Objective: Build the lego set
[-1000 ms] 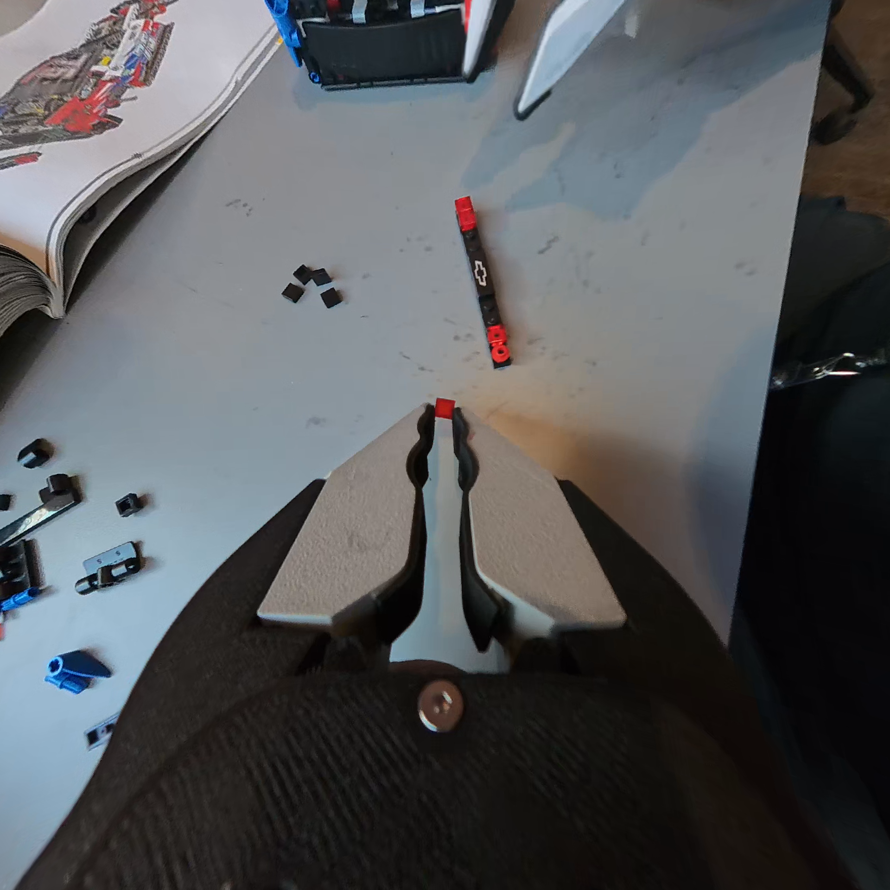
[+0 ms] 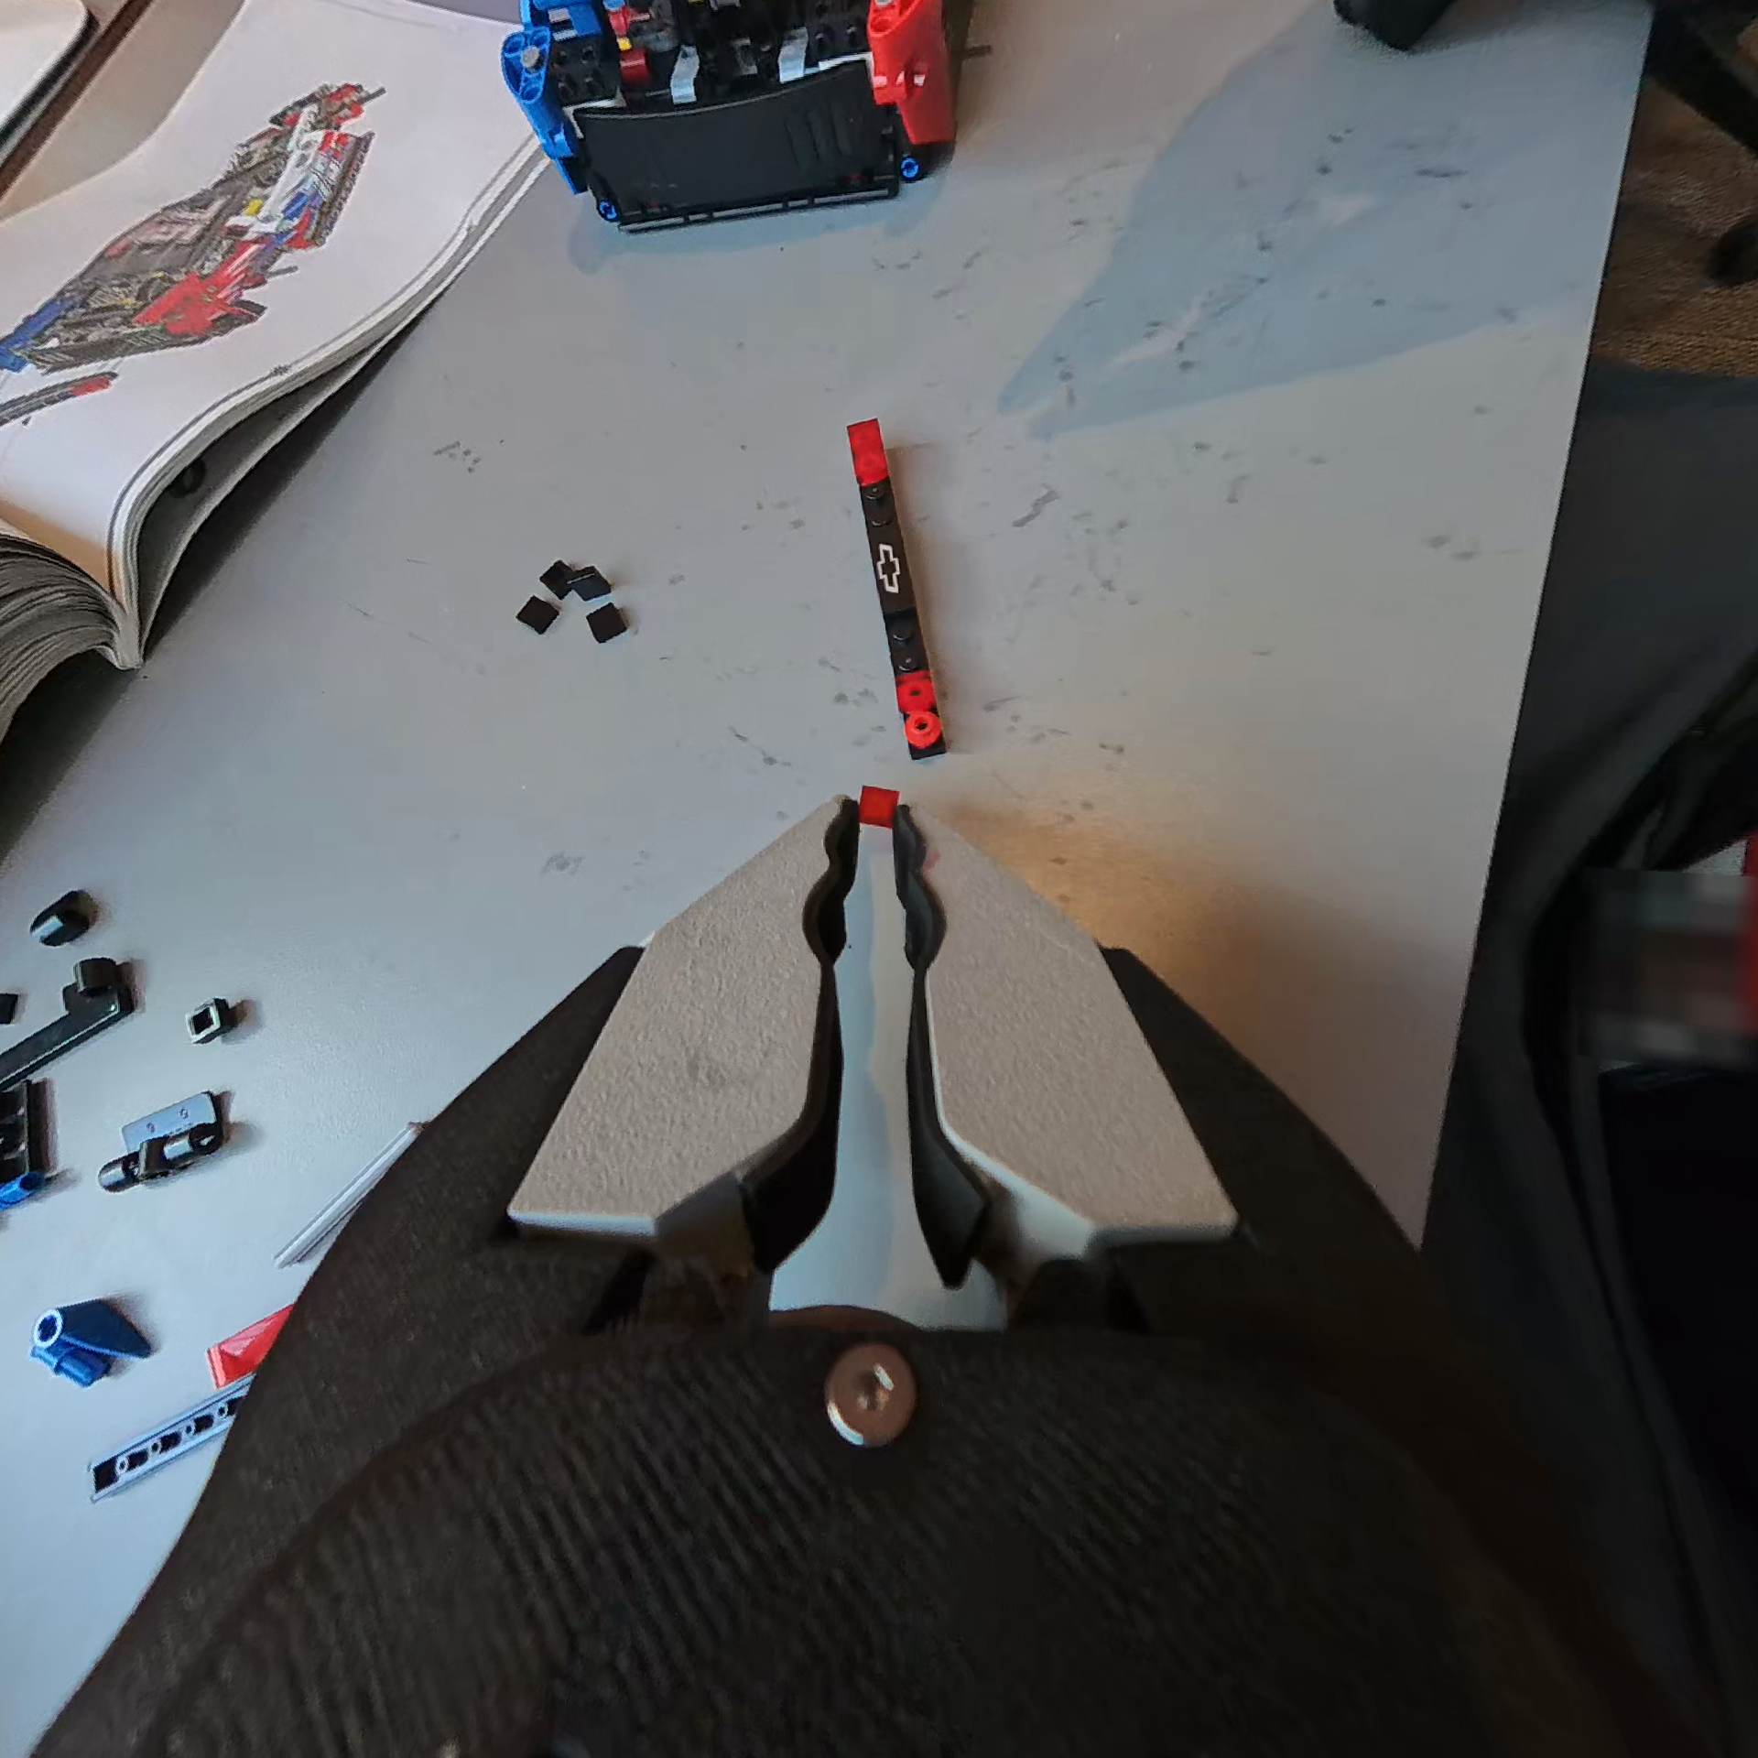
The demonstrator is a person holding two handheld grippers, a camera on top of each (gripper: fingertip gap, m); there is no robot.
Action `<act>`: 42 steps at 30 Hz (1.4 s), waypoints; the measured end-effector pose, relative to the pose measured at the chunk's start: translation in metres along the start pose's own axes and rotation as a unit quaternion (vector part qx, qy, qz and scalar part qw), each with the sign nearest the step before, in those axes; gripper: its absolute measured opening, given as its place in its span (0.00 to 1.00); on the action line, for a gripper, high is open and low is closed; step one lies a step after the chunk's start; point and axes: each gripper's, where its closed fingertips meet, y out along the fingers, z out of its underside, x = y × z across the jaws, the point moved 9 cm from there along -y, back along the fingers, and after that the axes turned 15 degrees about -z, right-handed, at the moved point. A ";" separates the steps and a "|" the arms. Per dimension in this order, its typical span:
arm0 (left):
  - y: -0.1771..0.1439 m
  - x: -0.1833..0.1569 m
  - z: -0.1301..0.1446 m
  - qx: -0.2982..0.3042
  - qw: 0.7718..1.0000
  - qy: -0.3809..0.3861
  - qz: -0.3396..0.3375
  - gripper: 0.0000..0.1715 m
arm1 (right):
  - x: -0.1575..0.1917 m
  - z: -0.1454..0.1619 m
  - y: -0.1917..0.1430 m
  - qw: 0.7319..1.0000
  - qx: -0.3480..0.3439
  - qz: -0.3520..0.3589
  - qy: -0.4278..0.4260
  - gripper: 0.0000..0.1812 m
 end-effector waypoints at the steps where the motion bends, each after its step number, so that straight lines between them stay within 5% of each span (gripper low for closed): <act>1: 0.000 0.000 0.000 0.000 1.000 -0.001 0.000 0.02 | -0.001 0.000 -0.002 1.000 -0.006 0.003 0.002 0.03; 26: -0.005 0.012 0.000 -0.024 0.996 -0.077 0.046 0.02 | -0.016 -0.001 -0.015 0.995 -0.080 0.023 0.048 0.03; 37: -0.004 0.019 -0.007 -0.049 0.984 -0.145 0.090 0.02 | -0.011 -0.001 0.012 0.999 -0.024 -0.020 -0.006 0.03; 42: -0.005 0.016 -0.016 -0.086 0.957 -0.238 0.140 0.02 | 0.006 -0.001 0.024 0.997 0.017 -0.045 -0.063 0.03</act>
